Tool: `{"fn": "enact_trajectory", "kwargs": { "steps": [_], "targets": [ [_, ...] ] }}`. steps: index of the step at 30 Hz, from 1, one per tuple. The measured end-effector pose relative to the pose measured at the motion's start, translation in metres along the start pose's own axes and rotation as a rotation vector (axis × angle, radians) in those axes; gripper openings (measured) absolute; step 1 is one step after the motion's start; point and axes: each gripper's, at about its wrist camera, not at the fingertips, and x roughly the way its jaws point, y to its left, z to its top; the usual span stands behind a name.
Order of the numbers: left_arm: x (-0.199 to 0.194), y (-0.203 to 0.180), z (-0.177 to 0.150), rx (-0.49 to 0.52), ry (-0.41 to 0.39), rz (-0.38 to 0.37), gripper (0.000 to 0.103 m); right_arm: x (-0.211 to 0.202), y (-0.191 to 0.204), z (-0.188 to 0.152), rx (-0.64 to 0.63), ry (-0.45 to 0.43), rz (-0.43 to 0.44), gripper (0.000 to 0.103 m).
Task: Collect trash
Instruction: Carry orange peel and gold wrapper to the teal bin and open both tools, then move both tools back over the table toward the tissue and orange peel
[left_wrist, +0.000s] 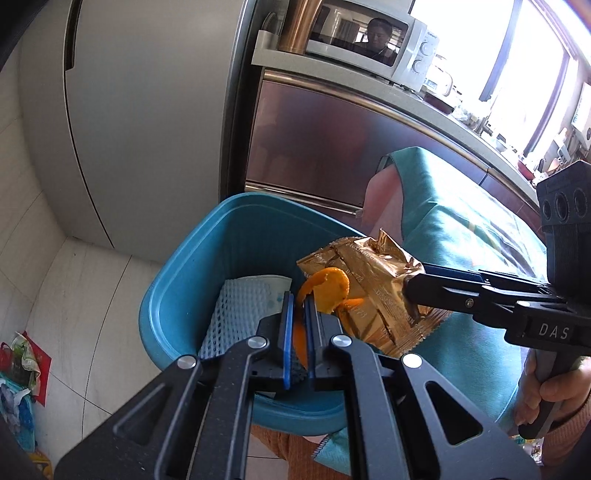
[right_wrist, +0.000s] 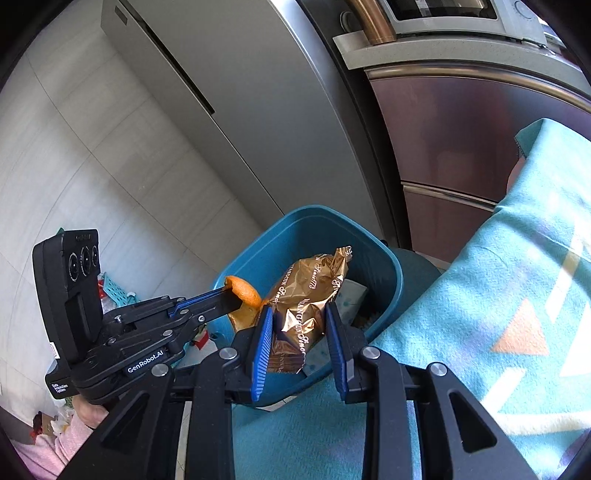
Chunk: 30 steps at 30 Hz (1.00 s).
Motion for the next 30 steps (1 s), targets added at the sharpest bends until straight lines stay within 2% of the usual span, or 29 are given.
{"fn": "enact_trajectory", "kwargs": {
  "steps": [7,18,24,30],
  "targets": [
    [0.017,0.0,0.0,-0.004,0.02,0.005,0.007,0.007,0.002,0.003,0.003,0.034,-0.011,0.029],
    [0.041,0.004,-0.007,-0.021,0.069,-0.012,0.013,0.002,-0.001,-0.001,0.025,0.002,0.006,0.033],
    [0.035,0.0,-0.009,-0.014,0.054,-0.017,0.016,-0.009,-0.009,-0.006,0.044,-0.023,0.027,0.036],
    [0.015,-0.012,-0.007,0.015,-0.007,-0.03,0.023,-0.024,-0.017,-0.011,0.048,-0.061,0.038,0.038]
  ]
}}
